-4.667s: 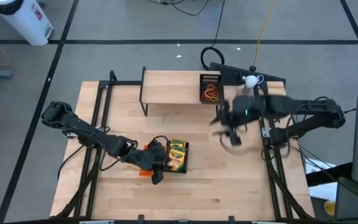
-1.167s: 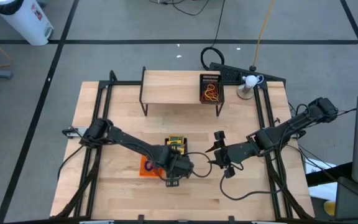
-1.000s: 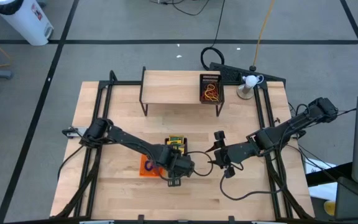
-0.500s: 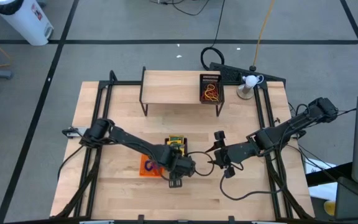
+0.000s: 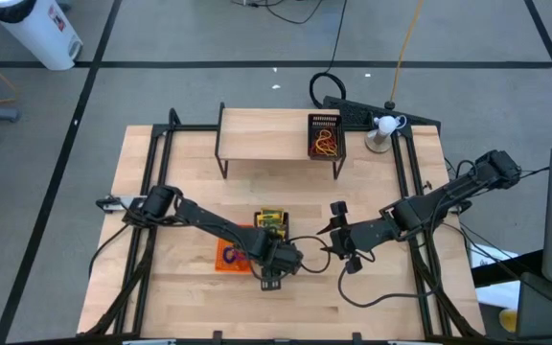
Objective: Pick & Place Office Desk Supplies
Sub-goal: Put the black bin on the shelf
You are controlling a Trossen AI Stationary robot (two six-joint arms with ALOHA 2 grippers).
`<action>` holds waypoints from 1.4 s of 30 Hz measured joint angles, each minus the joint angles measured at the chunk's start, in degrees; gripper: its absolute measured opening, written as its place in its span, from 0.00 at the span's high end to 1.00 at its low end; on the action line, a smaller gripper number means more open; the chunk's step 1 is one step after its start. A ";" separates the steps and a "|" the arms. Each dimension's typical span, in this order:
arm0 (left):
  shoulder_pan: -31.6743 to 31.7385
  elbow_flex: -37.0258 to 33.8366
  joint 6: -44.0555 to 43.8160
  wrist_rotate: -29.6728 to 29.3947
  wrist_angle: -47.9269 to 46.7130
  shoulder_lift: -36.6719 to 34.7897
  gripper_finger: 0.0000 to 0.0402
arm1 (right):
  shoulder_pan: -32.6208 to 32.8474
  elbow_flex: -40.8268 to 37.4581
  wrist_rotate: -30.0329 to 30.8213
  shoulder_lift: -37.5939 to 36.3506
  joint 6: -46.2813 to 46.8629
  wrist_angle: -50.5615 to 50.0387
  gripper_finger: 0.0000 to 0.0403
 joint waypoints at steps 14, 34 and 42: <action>-0.20 0.00 2.11 -0.96 -3.70 0.16 0.94 | 0.00 0.00 0.13 -4.28 3.53 -8.82 0.55; 1.72 18.95 9.12 -8.89 -20.43 0.01 1.00 | 0.00 -7.65 -0.17 -15.39 20.44 -19.25 0.55; 3.96 36.75 11.39 -17.44 -35.09 -0.10 1.00 | 0.00 -21.64 -0.18 -18.39 24.57 -5.50 0.55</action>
